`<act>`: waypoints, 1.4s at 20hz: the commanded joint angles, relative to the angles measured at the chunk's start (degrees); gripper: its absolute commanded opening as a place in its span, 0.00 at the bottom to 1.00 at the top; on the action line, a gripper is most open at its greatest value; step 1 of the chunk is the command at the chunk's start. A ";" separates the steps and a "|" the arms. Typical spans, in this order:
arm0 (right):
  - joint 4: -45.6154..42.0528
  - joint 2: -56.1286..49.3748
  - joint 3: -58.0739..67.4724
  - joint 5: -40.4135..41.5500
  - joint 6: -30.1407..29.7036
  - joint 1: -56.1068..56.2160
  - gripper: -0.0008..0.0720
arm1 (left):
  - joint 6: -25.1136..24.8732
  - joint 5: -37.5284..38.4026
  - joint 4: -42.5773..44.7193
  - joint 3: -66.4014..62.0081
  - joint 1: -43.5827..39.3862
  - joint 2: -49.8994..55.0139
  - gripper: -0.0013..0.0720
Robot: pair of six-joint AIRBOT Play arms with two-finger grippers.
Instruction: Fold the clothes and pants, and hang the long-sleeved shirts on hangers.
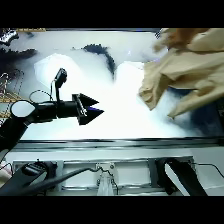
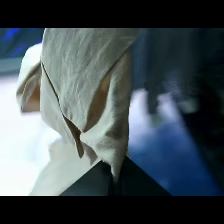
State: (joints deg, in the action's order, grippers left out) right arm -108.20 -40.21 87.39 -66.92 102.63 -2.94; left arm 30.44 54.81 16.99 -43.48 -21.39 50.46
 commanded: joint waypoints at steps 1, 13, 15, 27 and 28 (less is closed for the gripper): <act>-6.84 6.73 -0.02 0.07 7.30 -11.06 0.06 | 0.63 -2.32 -0.79 0.44 -3.26 0.02 0.75; -12.22 4.02 5.99 1.90 15.26 -43.10 0.06 | 2.62 0.96 0.87 0.44 -3.26 0.02 0.69; -12.22 0.46 10.05 2.01 15.91 -45.51 0.06 | 2.71 1.44 2.60 0.44 -3.26 0.02 0.69; -12.00 -12.13 21.64 -1.49 28.35 -60.06 0.06 | 8.22 2.49 8.96 0.44 -3.23 0.02 0.69; -11.47 -12.33 21.64 -0.48 29.16 -61.61 0.06 | 8.22 2.49 8.96 0.44 -3.23 0.02 0.69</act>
State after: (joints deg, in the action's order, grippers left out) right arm -120.18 -51.46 108.47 -68.45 128.86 -60.80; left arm 38.04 57.21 25.54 -43.07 -24.60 50.46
